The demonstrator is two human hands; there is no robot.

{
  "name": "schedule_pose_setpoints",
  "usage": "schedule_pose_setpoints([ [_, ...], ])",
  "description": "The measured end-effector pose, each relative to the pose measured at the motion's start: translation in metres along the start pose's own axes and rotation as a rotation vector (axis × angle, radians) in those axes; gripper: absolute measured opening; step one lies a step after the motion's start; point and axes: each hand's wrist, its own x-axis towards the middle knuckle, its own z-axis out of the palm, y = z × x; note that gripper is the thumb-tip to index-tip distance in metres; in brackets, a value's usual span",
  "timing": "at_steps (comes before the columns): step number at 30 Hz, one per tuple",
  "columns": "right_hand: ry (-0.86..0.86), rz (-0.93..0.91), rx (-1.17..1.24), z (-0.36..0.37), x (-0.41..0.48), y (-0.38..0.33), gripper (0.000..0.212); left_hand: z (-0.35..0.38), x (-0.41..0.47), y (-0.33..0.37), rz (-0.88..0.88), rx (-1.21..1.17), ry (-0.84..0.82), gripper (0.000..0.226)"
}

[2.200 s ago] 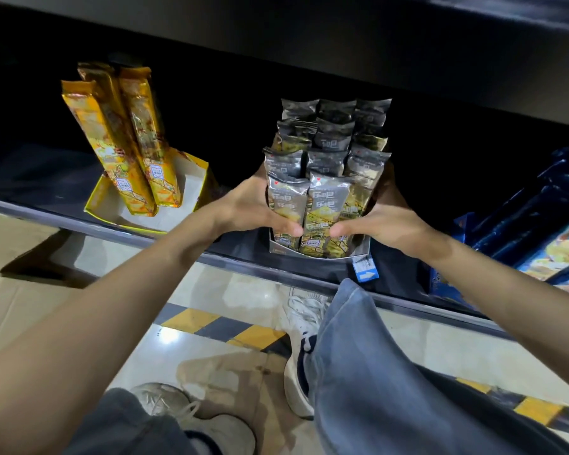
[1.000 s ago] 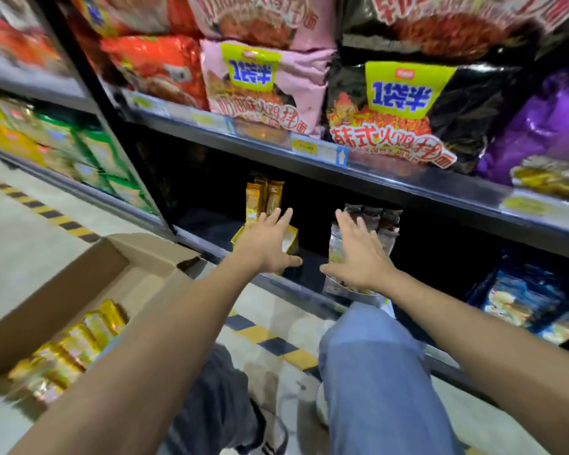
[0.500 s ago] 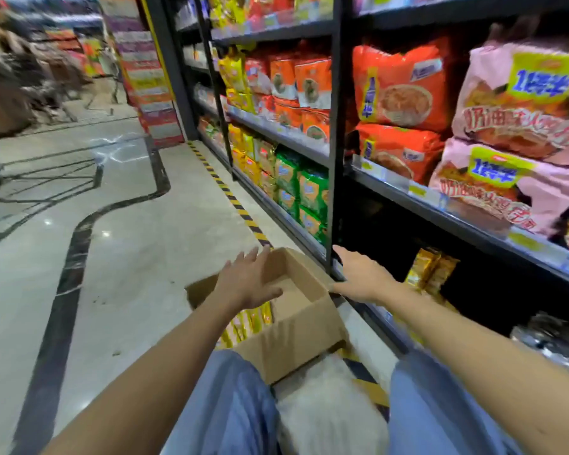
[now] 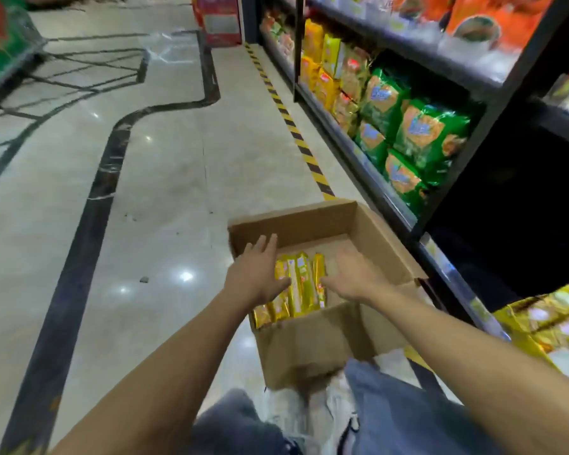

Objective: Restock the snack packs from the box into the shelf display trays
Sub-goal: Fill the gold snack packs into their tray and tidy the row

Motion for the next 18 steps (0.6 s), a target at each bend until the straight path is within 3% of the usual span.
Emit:
schedule_pose_setpoints([
  [2,-0.037,-0.013,0.005,0.033,0.04,0.003,0.054,0.037,0.031,-0.01,-0.037,-0.025,-0.016,0.09],
  [6,-0.079,-0.042,-0.01,0.096,0.103,0.005,0.058,0.108,0.083,-0.036,-0.116,-0.032,-0.042,0.089],
  [10,-0.124,-0.064,-0.065,0.145,0.14,0.009,0.049,0.16,0.115,-0.049,-0.184,-0.047,-0.12,0.095],
  [14,-0.13,0.004,-0.072,0.179,0.16,0.021,0.059,0.192,0.132,-0.055,-0.267,-0.09,-0.1,0.098],
  [18,-0.083,0.082,-0.057,0.199,0.167,0.02,0.067,0.199,0.141,-0.065,-0.316,-0.124,-0.011,0.076],
])
